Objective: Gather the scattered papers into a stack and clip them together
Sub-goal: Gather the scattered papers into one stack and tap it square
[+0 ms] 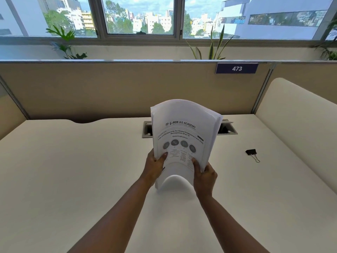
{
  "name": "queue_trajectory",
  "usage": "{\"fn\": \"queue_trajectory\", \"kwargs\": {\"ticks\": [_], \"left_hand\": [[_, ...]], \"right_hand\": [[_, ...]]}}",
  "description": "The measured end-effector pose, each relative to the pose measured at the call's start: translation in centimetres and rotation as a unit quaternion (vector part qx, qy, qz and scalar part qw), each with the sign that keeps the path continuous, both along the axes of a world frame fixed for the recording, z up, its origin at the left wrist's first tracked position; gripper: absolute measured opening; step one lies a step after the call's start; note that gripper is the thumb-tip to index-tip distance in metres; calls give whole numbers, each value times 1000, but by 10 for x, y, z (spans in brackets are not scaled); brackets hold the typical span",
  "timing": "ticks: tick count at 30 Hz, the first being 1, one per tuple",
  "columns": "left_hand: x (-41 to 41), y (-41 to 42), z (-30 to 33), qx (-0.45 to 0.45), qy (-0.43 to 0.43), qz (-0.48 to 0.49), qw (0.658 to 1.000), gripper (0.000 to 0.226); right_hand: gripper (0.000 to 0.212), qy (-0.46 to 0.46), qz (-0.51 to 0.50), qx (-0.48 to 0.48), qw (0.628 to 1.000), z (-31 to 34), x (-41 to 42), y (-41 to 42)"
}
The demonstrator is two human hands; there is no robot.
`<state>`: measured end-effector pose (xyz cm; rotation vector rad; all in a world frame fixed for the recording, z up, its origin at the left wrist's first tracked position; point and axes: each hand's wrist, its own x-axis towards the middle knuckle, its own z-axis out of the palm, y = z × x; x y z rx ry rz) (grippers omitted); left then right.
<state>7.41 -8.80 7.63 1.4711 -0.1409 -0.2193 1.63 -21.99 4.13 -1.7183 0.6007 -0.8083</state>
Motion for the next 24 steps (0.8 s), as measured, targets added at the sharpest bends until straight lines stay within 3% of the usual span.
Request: {"fn": "queue_trajectory", "kwargs": {"ticks": [5,8,11,24], "left_hand": [[1,7,-11,24,11,20,999,30],[-4,10,-16,26,25,-3,999,29],[-5,9,-17,21,38,-13,999,32],[-1,10,-20,57,46,5,997,34]], "right_hand": [[31,6,30,5,1000,-6,-2,-11],[20,25,53,15,998,-9,-5,-13],[33,39,79,21,996,-12,-8,-12],[29,70,74,35,994,-9,-6,-18]]}}
